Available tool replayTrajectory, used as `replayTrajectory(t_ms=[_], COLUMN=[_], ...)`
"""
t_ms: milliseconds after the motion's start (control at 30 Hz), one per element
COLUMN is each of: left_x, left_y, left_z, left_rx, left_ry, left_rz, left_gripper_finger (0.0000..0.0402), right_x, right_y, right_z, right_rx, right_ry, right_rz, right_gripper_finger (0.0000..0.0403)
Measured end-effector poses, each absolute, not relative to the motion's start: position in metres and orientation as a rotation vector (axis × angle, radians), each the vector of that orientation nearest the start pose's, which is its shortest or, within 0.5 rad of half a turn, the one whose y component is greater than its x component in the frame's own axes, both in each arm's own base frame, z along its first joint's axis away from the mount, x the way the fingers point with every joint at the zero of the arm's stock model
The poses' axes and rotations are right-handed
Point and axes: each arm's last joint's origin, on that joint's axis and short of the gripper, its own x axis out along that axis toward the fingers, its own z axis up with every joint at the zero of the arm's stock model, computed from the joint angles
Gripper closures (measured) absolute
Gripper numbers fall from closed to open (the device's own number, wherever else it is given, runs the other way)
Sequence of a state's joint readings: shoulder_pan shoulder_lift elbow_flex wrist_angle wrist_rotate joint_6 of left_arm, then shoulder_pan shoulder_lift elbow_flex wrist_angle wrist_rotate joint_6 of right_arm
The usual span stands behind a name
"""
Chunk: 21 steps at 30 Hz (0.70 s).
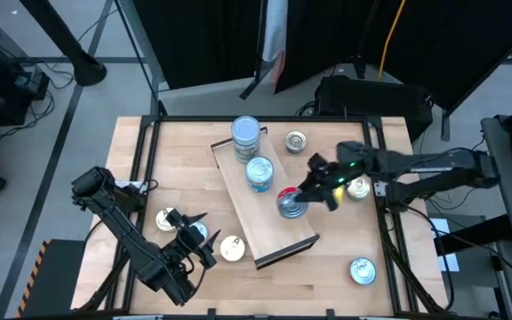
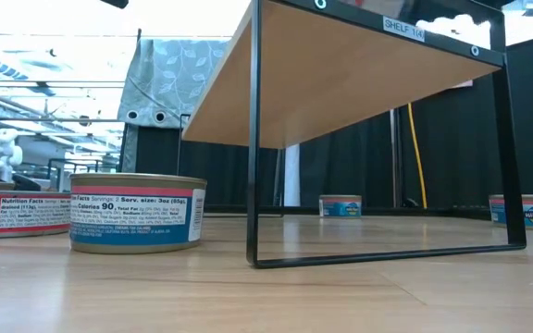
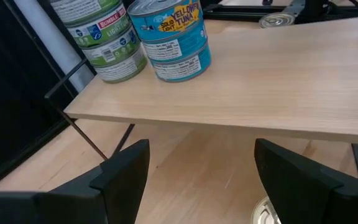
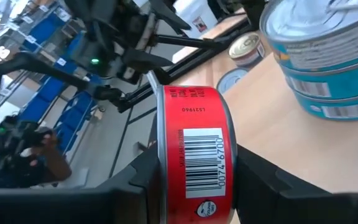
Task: Stack canned seafood by type on shelf
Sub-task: Put the top right red tuna can on the shelf
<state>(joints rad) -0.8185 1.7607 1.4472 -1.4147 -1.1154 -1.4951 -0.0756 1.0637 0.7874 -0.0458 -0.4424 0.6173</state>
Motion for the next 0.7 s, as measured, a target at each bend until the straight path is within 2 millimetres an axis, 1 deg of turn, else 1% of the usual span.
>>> replayTrajectory(t_ms=[133, 267, 433, 533, 700], left_x=[0.23, 0.23, 0.23, 0.23, 0.23], left_y=[-0.208, -0.208, -0.208, -0.208, -0.207], left_z=[0.265, 0.265, 0.265, 0.265, 0.265], left_rx=[0.058, 0.065, 0.08, 0.084, 0.085], left_ry=[0.521, 0.52, 0.526, 0.527, 0.528], left_rz=[0.751, 0.75, 0.746, 0.744, 0.745], left_gripper_finger=[0.0112, 0.0112, 0.0112, 0.0112, 0.0112], right_x=[0.257, 0.273, 0.283, 0.287, 0.288], right_y=[-0.002, -0.003, -0.004, -0.005, -0.007], right_z=[0.279, 0.263, 0.249, 0.246, 0.243], right_rx=[0.707, 0.726, 0.736, 0.735, 0.675], right_ry=[0.43, 0.452, 0.494, 0.488, 0.472], right_rz=[0.226, 0.204, 0.187, 0.175, 0.105], right_gripper_finger=[0.0264, 0.0264, 0.0257, 0.0249, 0.0215])
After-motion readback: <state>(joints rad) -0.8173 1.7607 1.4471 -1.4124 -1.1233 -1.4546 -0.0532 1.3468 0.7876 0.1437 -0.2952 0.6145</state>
